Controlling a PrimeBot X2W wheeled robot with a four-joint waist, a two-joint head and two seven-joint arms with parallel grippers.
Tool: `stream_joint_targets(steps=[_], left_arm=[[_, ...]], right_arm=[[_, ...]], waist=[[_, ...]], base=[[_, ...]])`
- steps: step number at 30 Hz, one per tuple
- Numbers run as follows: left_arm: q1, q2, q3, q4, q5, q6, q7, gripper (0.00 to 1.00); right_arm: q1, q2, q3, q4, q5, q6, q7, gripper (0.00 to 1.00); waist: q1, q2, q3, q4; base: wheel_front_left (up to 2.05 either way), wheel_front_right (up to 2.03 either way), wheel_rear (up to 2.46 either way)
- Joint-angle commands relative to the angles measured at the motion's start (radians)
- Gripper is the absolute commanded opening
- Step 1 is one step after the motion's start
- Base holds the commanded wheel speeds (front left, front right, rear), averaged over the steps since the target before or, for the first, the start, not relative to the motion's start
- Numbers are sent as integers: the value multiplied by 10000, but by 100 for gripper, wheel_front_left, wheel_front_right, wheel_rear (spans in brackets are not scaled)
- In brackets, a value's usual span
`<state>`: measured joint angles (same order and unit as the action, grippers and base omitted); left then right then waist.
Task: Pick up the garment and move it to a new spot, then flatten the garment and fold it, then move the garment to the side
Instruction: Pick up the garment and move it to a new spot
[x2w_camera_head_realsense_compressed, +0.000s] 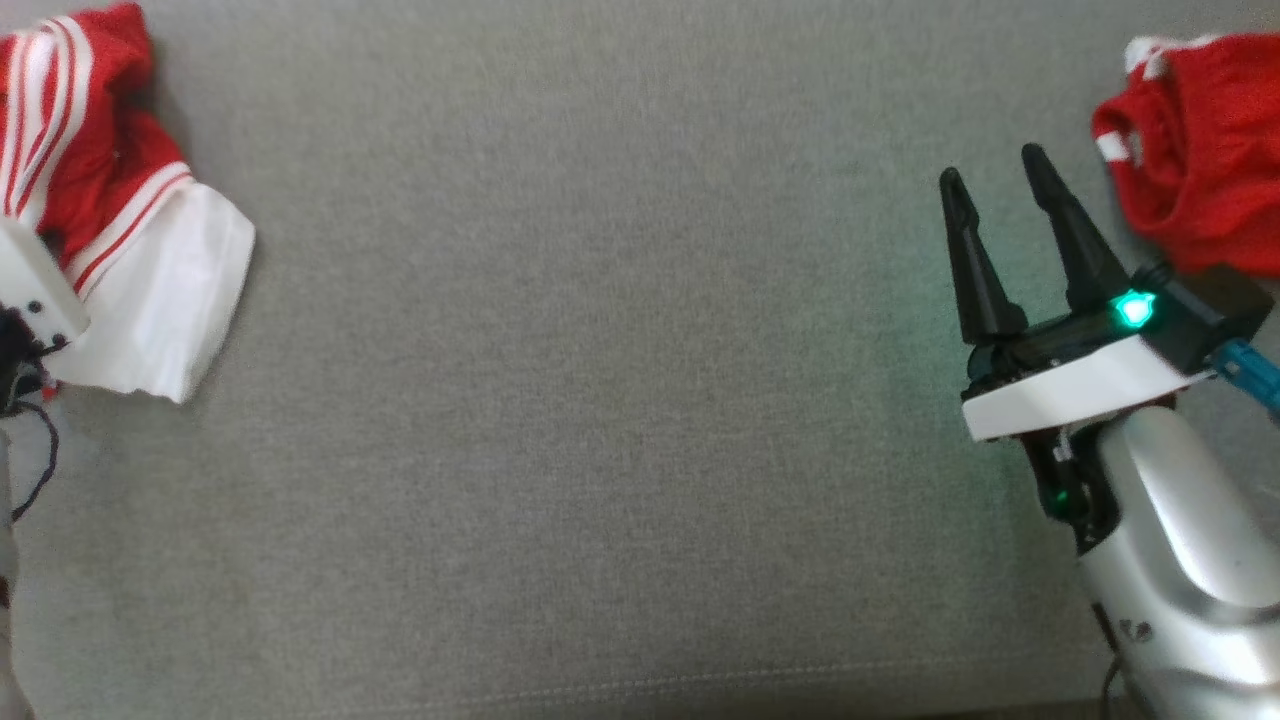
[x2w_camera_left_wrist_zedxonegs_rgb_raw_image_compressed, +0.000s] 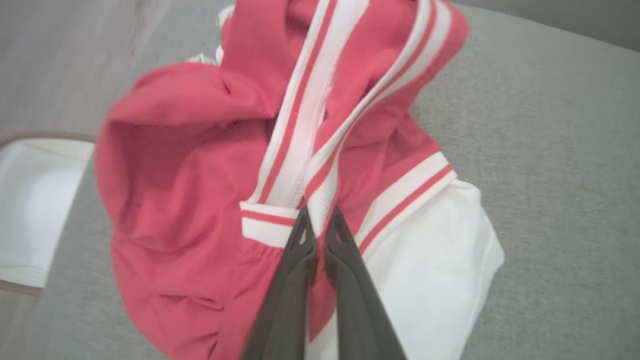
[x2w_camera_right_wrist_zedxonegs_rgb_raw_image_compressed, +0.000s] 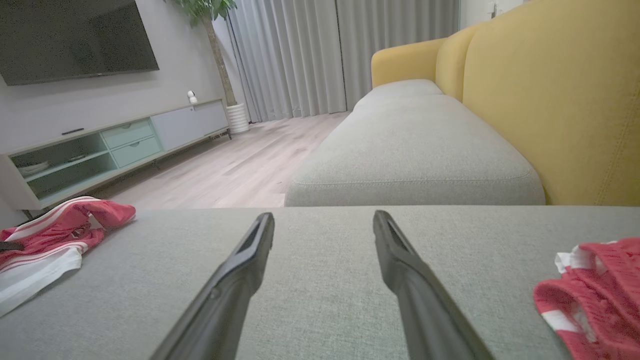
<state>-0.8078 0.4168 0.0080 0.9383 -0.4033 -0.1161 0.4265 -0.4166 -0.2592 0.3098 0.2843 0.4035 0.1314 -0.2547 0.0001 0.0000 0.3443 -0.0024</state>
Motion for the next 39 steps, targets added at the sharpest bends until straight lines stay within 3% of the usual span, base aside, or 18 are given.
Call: stream_joint_targets(steps=[1, 10, 20, 24, 25, 29, 34, 39], left_arm=[[-584, 792, -74, -548, 200, -75, -227, 0], [-1030, 885, -1899, -2345, 37, -141, -96, 0], [-1113, 747, -3571, -5771, -962, -144, 352, 0], [-1068, 159, -3777, -6919, -1348, -133, 369, 0], [-959, -354, -3930, -7311, -1558, -52, 341, 0], [-532, -1526, -4474, -7489, -1638, 177, -156, 0], [256, -3199, -5174, -6128, -1756, 348, -1688, 0], [583, -3647, -6199, -3992, -2147, 244, -3338, 0]], right_arm=[[228, 148, 158, -189, 19, -7, -70, 100], [654, 507, 230, 155, 60, -7, -70, 100], [954, 697, 7, 285, 0, -7, -70, 100], [1008, 664, -185, 277, -46, -7, -70, 100], [1037, 638, -273, 279, -60, -7, -70, 100], [1024, 632, -294, 307, -28, -7, -70, 100], [893, 692, -151, 335, 33, -7, -70, 100], [668, 722, 83, 433, 111, -7, -70, 100]], waist=[[-1, 0, -693, 98], [-1, 0, -1999, -64], [-1, 0, -2688, -850], [-1, 0, -2730, -1220], [-1, 0, -2699, -1365], [-1, 0, -2537, -1655], [-1, 0, -2252, -1953], [-1, 0, -2039, -2211]], base=[[0, 0, 0], [0, 0, 0], [0, 0, 0], [0, 0, 0], [0, 0, 0], [0, 0, 0], [0, 0, 0], [0, 0, 0]])
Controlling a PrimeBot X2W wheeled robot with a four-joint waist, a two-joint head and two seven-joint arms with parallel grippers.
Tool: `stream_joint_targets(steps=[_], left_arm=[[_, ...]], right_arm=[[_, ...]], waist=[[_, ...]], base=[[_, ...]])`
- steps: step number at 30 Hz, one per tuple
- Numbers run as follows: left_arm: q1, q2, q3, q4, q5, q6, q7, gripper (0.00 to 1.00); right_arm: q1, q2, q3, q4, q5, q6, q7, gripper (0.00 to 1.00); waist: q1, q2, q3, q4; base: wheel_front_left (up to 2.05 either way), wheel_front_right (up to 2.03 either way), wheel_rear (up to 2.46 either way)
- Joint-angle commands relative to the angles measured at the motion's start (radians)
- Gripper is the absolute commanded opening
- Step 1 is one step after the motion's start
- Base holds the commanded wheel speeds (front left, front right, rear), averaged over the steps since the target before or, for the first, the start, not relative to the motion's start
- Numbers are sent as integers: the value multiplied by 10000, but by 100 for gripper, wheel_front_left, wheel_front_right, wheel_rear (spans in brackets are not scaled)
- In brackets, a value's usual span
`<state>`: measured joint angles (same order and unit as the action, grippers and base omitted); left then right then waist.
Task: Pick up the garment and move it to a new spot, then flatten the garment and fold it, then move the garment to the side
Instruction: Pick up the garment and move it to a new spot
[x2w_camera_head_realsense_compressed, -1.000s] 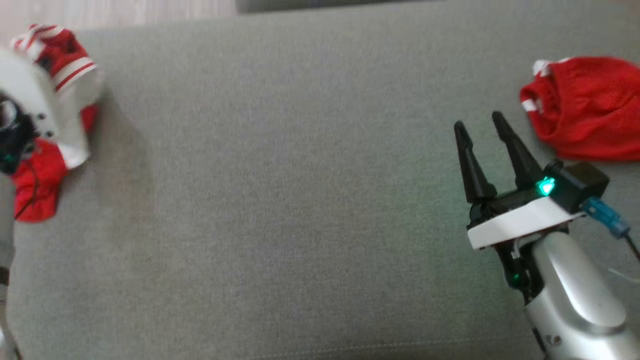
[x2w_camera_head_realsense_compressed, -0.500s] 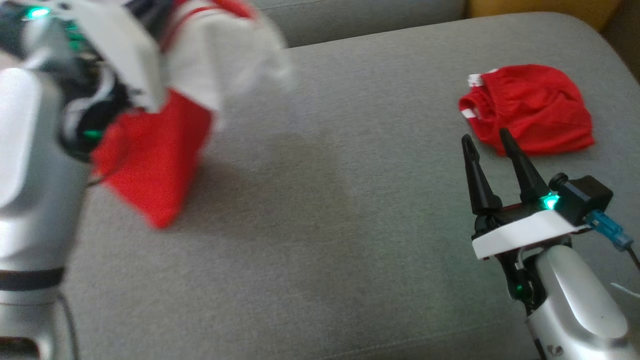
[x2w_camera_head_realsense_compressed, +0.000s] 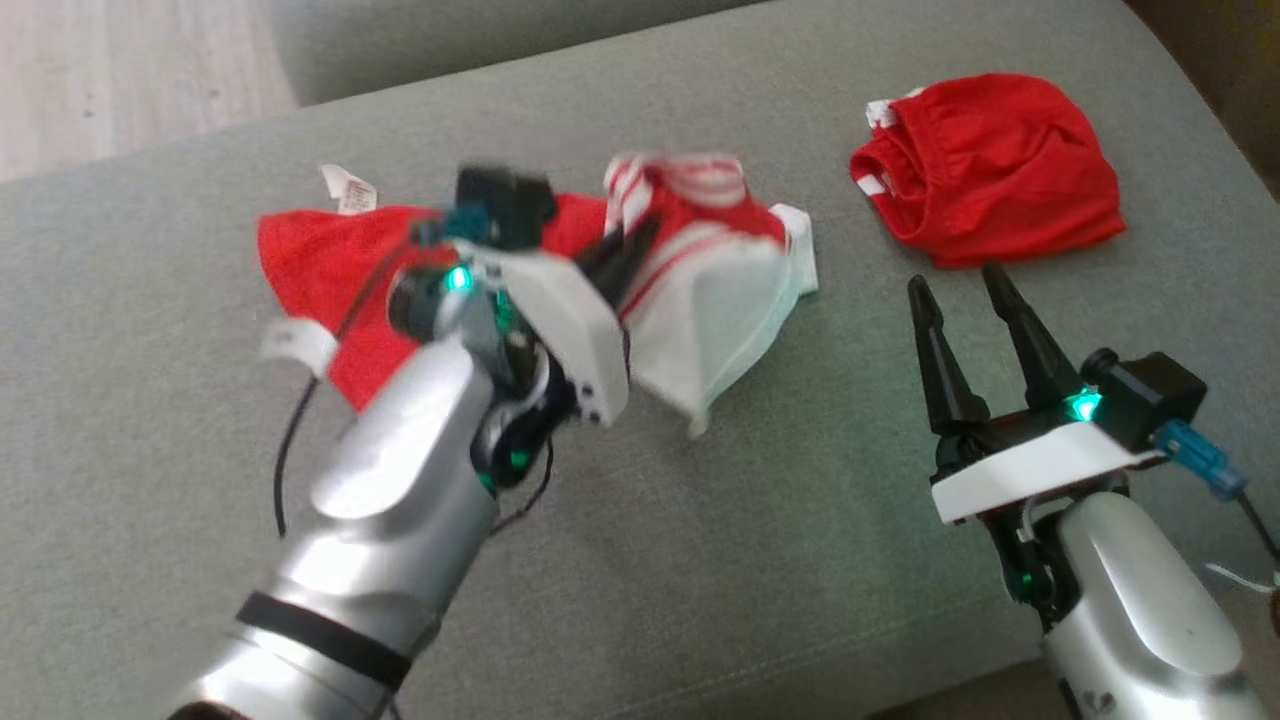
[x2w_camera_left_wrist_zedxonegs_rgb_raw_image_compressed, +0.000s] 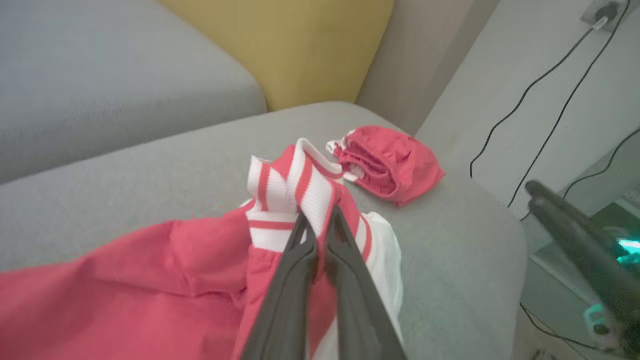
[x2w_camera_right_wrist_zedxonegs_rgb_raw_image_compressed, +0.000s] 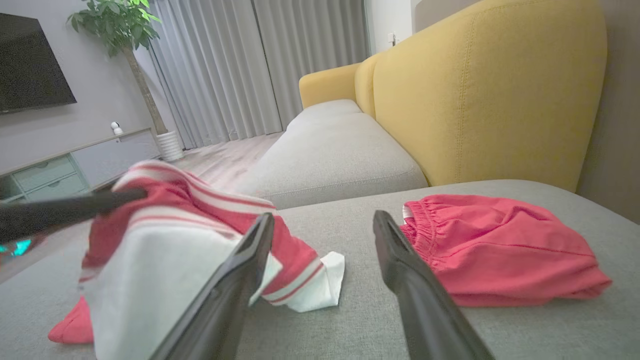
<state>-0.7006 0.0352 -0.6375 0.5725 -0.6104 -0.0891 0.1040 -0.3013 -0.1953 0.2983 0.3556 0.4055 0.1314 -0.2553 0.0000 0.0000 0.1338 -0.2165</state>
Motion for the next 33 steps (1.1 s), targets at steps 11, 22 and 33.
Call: stream_joint_targets(steps=[11, 22, 33], left_arm=[[-1395, 153, -1880, 857, -1708, -105, -2088, 100], [-923, 2063, -811, -499, -1471, 851, -3267, 100], [3447, 3834, 2056, -4449, -199, 3469, -3653, 100]], right_arm=[[-415, -123, 63, -225, 90, -7, -65, 100], [-61, -260, -206, -433, -5, -7, -65, 100], [657, -192, -324, -572, -31, -7, -65, 100]], waist=[[0, 0, -154, 478], [0, 0, -761, 1225], [0, 0, -1071, 1365]], base=[[0, 0, 0], [0, 0, 0], [0, 0, 0]])
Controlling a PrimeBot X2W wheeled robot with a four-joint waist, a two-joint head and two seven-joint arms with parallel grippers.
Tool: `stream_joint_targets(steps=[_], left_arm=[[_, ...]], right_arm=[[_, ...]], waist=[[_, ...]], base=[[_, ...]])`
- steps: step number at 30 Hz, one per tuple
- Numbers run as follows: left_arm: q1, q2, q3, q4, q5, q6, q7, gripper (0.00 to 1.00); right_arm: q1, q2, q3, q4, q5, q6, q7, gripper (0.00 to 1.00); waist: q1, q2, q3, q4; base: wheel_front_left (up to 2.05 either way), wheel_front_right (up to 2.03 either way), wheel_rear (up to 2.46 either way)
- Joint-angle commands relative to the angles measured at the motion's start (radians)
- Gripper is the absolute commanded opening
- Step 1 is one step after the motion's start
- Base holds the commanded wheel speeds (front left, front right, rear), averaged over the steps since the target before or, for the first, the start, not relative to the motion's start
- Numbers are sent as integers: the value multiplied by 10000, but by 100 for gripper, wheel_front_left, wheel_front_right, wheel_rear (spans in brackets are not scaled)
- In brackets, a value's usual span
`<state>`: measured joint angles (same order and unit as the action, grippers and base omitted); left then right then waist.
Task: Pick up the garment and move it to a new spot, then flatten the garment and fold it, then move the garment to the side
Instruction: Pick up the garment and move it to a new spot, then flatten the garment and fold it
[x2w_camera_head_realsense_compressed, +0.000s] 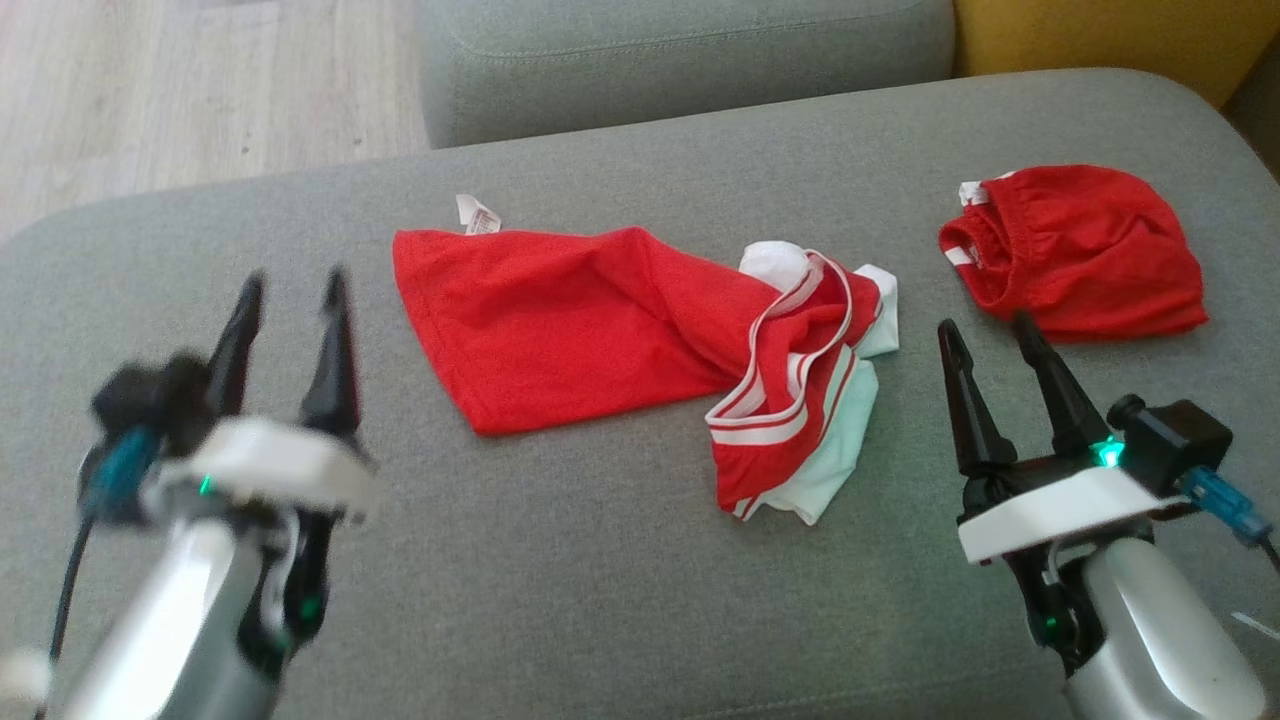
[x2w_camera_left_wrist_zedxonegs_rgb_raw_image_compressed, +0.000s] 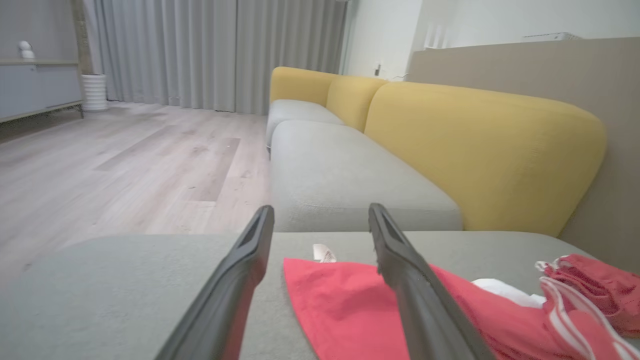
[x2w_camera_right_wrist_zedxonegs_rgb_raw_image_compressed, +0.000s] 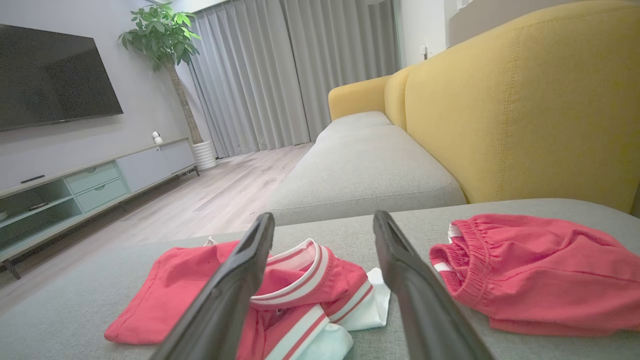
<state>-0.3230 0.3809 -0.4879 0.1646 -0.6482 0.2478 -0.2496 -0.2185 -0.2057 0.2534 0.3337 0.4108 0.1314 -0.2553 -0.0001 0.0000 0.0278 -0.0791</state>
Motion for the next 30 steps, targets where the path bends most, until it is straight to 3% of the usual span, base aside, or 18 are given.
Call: stream_joint_targets(steps=[1, 8, 15, 30], left_arm=[[132, 369, 851, -637, 379, 253, -118, 100], [2618, -472, 2274, -1788, 1259, 527, -120, 100], [3330, -1279, 2746, -1844, 1925, -54, -121, 100], [3254, -1959, 3267, -1361, 2590, -801, -121, 100]], right_arm=[[-129, -73, 106, -351, -75, -7, -65, 100], [133, -103, -77, -328, -54, -7, -65, 100], [174, -97, -129, -320, -72, -7, -65, 100], [60, -184, 45, -232, 2, -7, -65, 100]], waist=[[1, 0, -38, -15], [1, 0, -127, -46], [1, 0, -136, 36], [1, 0, -34, 15]], base=[[0, 0, 0], [0, 0, 0], [0, 0, 0], [0, 0, 0]])
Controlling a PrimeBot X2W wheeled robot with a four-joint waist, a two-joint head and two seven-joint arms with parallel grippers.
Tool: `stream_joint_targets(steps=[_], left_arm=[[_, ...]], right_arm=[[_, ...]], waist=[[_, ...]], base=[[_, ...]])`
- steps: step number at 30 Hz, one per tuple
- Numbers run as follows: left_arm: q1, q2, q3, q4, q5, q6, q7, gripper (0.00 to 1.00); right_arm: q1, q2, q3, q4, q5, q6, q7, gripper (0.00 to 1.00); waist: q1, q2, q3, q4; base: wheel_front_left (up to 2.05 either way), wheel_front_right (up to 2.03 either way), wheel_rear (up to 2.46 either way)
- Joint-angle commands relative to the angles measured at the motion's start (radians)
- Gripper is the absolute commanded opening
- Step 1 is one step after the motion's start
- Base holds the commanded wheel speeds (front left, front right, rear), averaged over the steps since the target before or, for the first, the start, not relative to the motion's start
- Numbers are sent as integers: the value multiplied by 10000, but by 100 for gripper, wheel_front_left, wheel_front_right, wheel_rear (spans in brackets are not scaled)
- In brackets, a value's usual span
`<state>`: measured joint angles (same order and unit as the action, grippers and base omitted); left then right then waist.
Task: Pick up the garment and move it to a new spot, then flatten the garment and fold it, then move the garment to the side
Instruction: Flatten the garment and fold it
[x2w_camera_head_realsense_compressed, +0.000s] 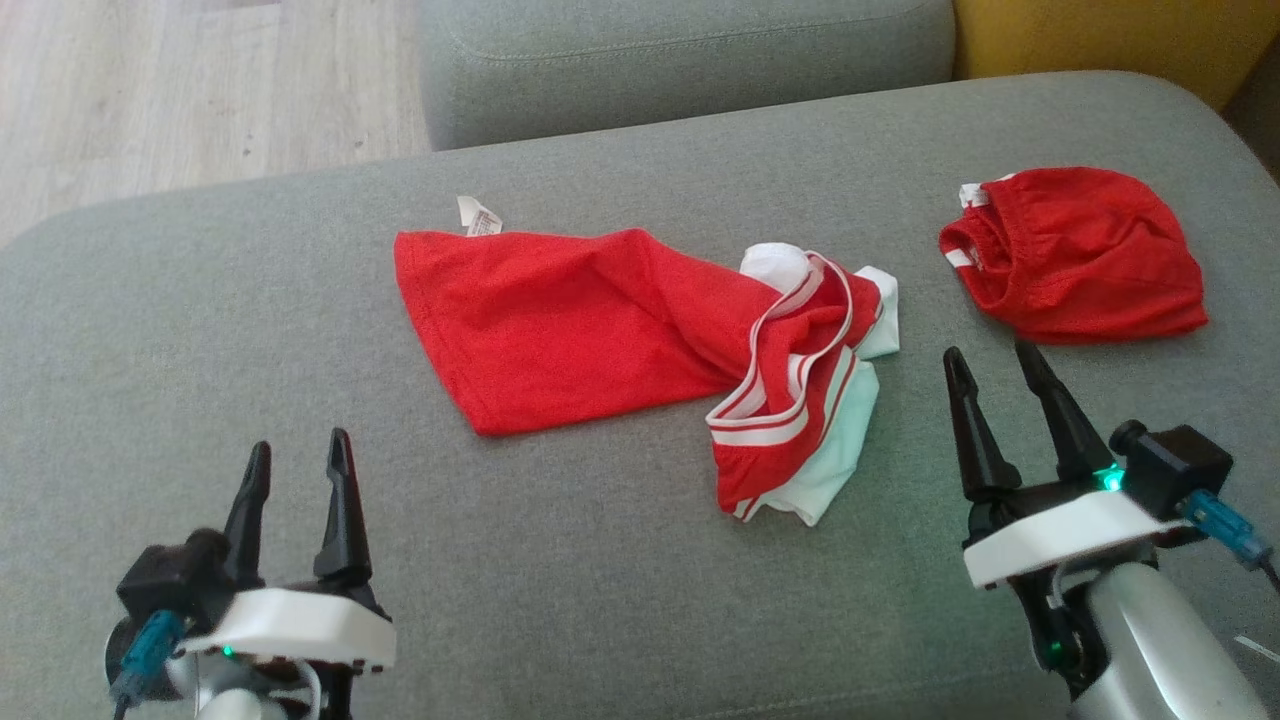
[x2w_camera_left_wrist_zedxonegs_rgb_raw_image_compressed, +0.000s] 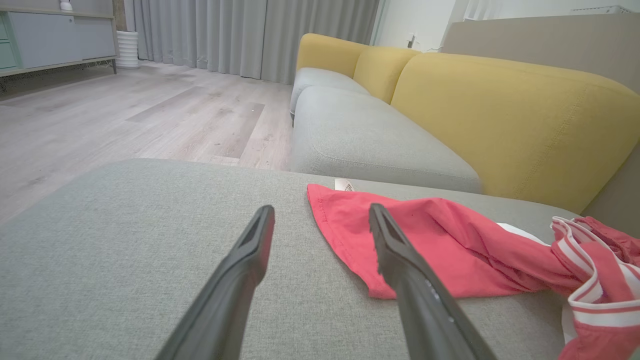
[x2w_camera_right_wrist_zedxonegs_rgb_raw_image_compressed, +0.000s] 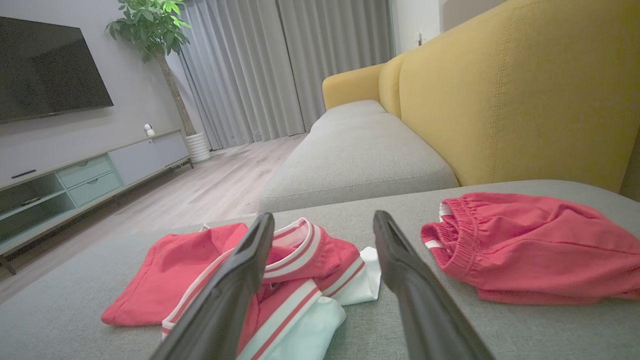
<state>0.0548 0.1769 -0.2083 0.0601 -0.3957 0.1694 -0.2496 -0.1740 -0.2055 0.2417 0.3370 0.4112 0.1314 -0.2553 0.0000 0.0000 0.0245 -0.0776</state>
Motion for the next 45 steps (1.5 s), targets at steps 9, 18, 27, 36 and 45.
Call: stream_joint_targets(steps=[9, 18, 27, 36, 45], left_arm=[[-591, -219, 622, -7, 298, -327, -122, 100], [-699, -461, 730, 241, 483, -571, -122, 100], [-826, -648, 794, 402, 617, -708, -122, 100], [-946, -788, 943, 444, 725, -781, -122, 100], [-1560, -909, 757, 470, 940, -900, -122, 100]], right_arm=[[-559, -293, 531, 9, 122, -7, -65, 100], [-1210, -59, 2377, 534, 1099, -7, 1305, 100], [-1876, 0, 3166, 1562, 1237, -7, 2818, 100], [-2729, -144, 2487, 1836, 857, -7, 2718, 0], [-4560, -1412, 1693, 2286, 1600, -7, 3350, 0]], waist=[[0, 0, -45, 164], [0, 0, 12, 497], [0, 0, 204, 1005], [0, 0, 647, 1200], [0, 0, 1689, 1336]], base=[[0, 0, 0], [0, 0, 0], [0, 0, 0], [0, 0, 0], [0, 0, 0]])
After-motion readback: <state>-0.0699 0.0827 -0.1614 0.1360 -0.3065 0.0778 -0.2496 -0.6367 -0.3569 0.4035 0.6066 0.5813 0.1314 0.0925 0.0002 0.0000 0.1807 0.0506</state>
